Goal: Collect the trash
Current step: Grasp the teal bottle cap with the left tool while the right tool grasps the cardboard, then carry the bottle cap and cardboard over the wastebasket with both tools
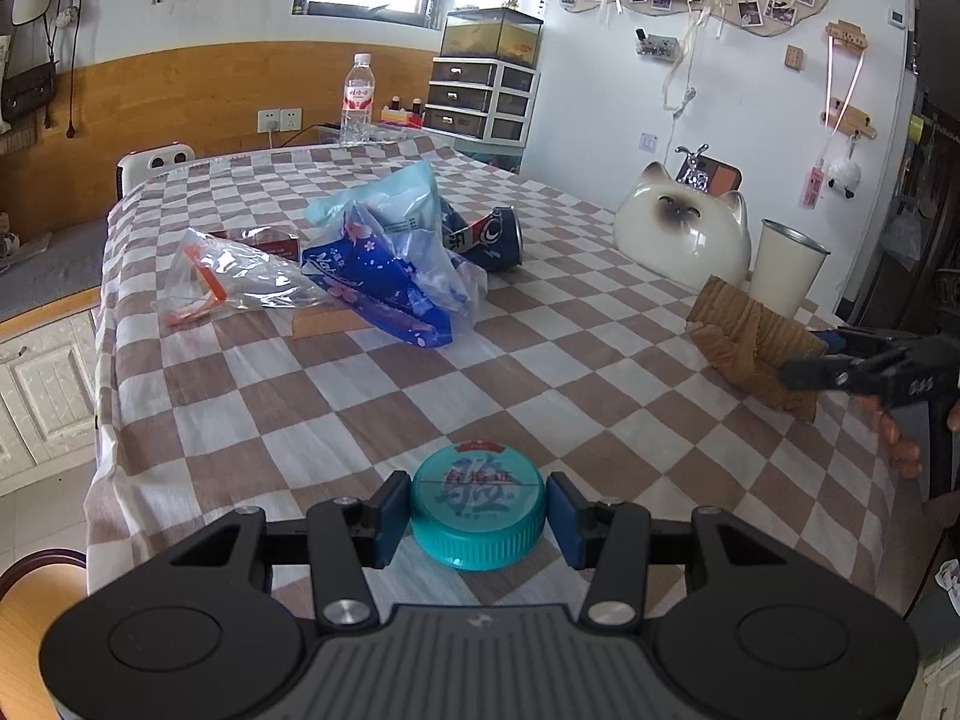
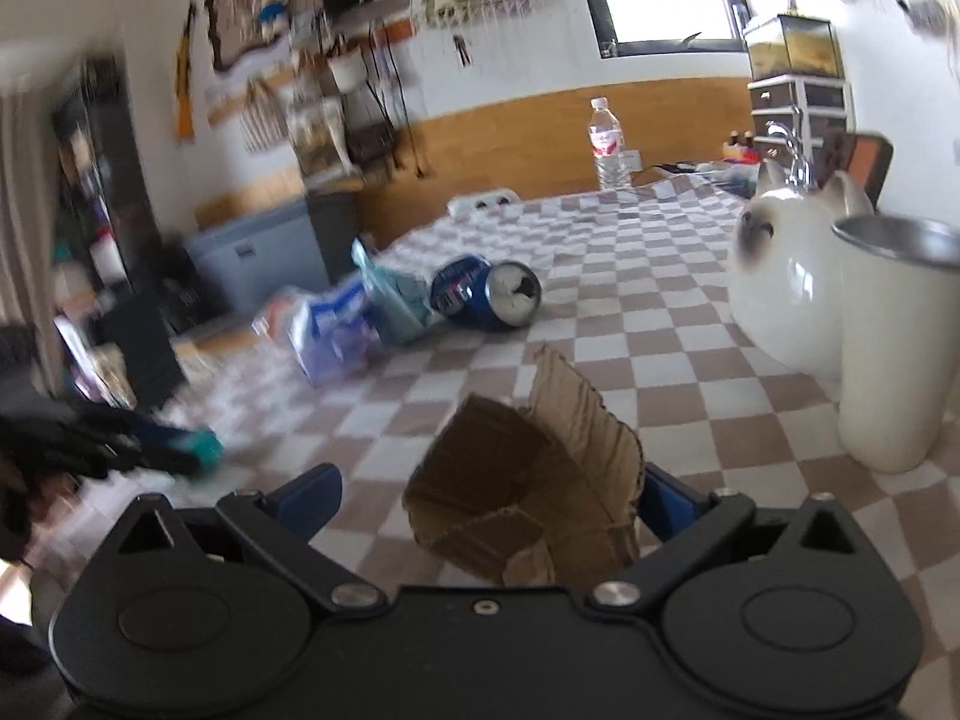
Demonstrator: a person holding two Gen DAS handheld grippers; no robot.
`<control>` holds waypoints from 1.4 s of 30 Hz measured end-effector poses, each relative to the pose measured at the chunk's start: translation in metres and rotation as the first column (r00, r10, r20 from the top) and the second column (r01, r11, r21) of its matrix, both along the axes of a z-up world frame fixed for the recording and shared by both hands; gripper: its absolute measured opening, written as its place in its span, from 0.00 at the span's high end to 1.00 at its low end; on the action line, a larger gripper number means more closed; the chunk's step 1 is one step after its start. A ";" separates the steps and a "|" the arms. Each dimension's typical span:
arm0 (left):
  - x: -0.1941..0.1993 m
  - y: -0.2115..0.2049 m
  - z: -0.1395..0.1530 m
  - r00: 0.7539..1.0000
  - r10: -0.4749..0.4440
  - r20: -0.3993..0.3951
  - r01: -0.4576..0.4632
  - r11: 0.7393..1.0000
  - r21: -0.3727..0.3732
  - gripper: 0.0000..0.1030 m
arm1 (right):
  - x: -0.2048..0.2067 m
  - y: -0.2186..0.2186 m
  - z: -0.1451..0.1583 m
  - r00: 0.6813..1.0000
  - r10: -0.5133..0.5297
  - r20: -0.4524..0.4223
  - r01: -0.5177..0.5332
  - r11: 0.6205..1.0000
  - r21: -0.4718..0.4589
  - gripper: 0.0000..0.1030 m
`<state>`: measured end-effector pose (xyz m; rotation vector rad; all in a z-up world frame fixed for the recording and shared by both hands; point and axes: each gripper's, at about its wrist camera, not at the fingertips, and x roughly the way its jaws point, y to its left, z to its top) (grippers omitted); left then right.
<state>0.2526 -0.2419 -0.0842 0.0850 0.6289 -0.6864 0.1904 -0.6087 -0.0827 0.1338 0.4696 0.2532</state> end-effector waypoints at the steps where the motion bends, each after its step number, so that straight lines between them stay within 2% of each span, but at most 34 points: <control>1: -0.001 0.001 0.000 1.000 0.003 0.002 -0.003 1.000 -0.001 0.52 | 0.001 0.008 0.000 1.000 -0.022 -0.007 0.022 0.999 -0.045 0.00; 3: -0.004 0.003 0.001 1.000 0.009 0.001 -0.009 1.000 -0.004 0.52 | 0.001 0.021 0.000 0.998 -0.067 -0.015 0.064 0.988 -0.137 0.02; 4: -0.005 0.004 0.002 1.000 0.012 0.000 -0.012 1.000 -0.006 0.52 | 0.001 0.028 -0.001 0.996 -0.083 -0.018 0.078 0.979 -0.186 0.07; 6: -0.007 0.007 0.004 1.000 0.019 0.002 -0.019 1.000 -0.008 0.52 | 0.002 0.042 -0.003 0.991 -0.133 -0.021 0.122 0.952 -0.283 0.26; 9: -0.012 0.012 0.007 1.000 0.027 0.011 -0.027 1.000 -0.007 0.52 | 0.001 0.050 -0.001 0.979 -0.200 -0.028 0.183 0.938 -0.295 0.38; 11: -0.015 0.016 0.008 0.999 0.032 0.015 -0.031 0.999 -0.008 0.52 | -0.003 0.055 0.004 0.973 -0.230 -0.025 0.214 0.937 -0.275 0.41; 22: -0.033 0.054 0.020 0.995 0.089 0.039 -0.087 0.995 -0.053 0.52 | -0.034 0.111 0.033 0.963 -0.267 0.035 0.269 0.949 -0.163 0.43; 28: -0.045 0.078 0.027 0.990 0.131 0.061 -0.127 0.989 -0.075 0.52 | -0.042 0.144 0.041 0.954 -0.297 0.031 0.298 0.945 -0.136 0.43; 42: -0.062 0.153 0.033 0.959 0.270 0.082 -0.260 0.958 -0.119 0.52 | -0.050 0.234 0.056 0.972 -0.225 0.067 0.233 0.961 -0.146 0.43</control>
